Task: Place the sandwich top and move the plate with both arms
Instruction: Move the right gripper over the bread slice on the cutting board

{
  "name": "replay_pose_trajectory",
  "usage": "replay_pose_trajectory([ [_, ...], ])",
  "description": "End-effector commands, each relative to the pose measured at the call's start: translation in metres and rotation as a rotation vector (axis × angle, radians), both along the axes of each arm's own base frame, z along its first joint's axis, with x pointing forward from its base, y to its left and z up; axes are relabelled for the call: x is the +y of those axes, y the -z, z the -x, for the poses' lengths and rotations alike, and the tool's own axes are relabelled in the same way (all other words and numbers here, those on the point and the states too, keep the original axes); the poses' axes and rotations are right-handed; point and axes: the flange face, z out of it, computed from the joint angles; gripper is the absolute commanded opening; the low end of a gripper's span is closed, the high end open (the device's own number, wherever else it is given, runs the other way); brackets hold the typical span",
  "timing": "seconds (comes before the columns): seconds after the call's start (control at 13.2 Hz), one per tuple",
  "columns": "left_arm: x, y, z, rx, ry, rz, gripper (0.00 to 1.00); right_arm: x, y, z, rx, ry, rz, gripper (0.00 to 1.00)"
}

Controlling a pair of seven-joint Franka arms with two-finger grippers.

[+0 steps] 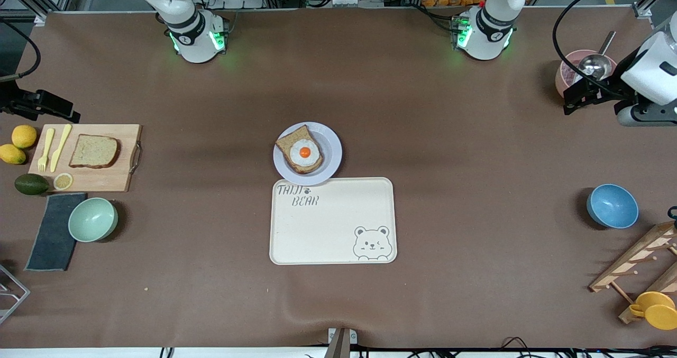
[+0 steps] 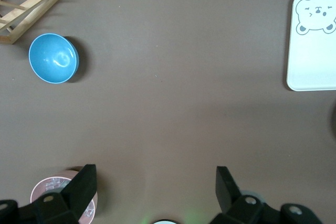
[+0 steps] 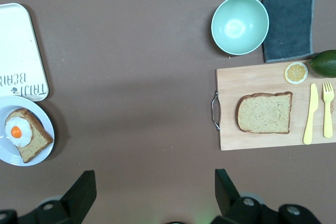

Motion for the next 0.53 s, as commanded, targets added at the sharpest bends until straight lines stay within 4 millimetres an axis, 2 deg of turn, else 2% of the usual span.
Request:
replay_pose_trajectory([
  [0.0,0.001,0.013,-0.004,0.031,0.010,0.015,1.00,-0.016,0.019,0.000,0.034,0.019,-0.005,1.00],
  [0.15,-0.005,0.021,-0.002,0.048,0.005,0.012,1.00,-0.019,0.037,-0.002,0.043,0.022,-0.007,1.00],
  [0.38,-0.011,0.027,-0.001,0.054,0.010,0.012,1.00,-0.033,0.088,0.001,0.065,0.015,0.002,1.00],
  [0.46,-0.011,0.032,-0.001,0.055,0.009,0.013,1.00,-0.050,0.111,0.002,0.081,0.020,0.008,1.00],
])
